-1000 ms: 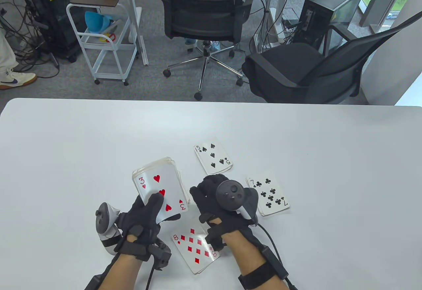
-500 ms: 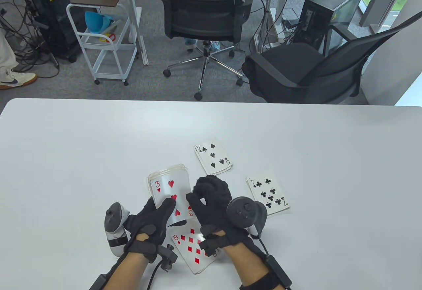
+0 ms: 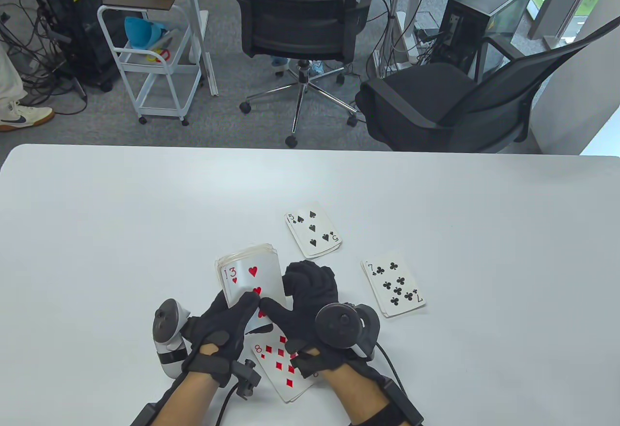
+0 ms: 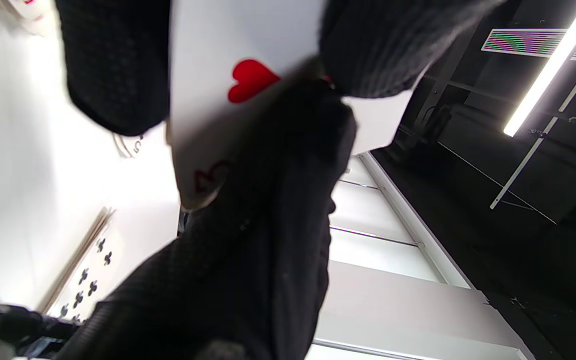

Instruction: Playing card suit sorting

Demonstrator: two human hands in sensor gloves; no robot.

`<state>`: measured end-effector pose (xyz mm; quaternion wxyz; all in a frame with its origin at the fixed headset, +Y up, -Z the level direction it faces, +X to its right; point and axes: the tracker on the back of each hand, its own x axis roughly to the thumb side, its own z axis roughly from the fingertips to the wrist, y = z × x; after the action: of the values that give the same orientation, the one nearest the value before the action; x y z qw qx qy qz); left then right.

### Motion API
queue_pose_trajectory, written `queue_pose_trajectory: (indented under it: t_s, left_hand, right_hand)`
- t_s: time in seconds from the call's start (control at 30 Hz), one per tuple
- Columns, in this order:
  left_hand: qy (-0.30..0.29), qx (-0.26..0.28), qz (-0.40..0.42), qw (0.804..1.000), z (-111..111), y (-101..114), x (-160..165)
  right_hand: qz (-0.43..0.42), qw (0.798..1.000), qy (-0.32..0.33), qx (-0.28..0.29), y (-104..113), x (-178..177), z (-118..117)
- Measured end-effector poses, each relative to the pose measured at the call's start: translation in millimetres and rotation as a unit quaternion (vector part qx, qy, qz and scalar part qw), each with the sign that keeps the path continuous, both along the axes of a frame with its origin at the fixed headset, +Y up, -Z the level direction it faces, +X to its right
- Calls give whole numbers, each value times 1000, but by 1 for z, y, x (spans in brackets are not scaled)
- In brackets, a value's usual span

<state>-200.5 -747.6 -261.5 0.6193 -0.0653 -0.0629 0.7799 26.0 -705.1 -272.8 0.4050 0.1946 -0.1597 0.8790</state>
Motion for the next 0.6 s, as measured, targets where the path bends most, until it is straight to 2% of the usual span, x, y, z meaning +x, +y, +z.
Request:
queue_pose_trajectory:
  t_s: [0.13,0.5,0.6]
  left_hand:
    - [-1,-9,5,1000,0,-3,1]
    - [-23,-32,41,998,0,-7,3]
    - [-34,-51,77,995,-1,-8,3]
  right_hand:
    - [-4,1000,6,-9,1,1,-1]
    - [-23,1000,-5,19,5,6,-1]
    - [-20,1000,10,13,5,9,-5]
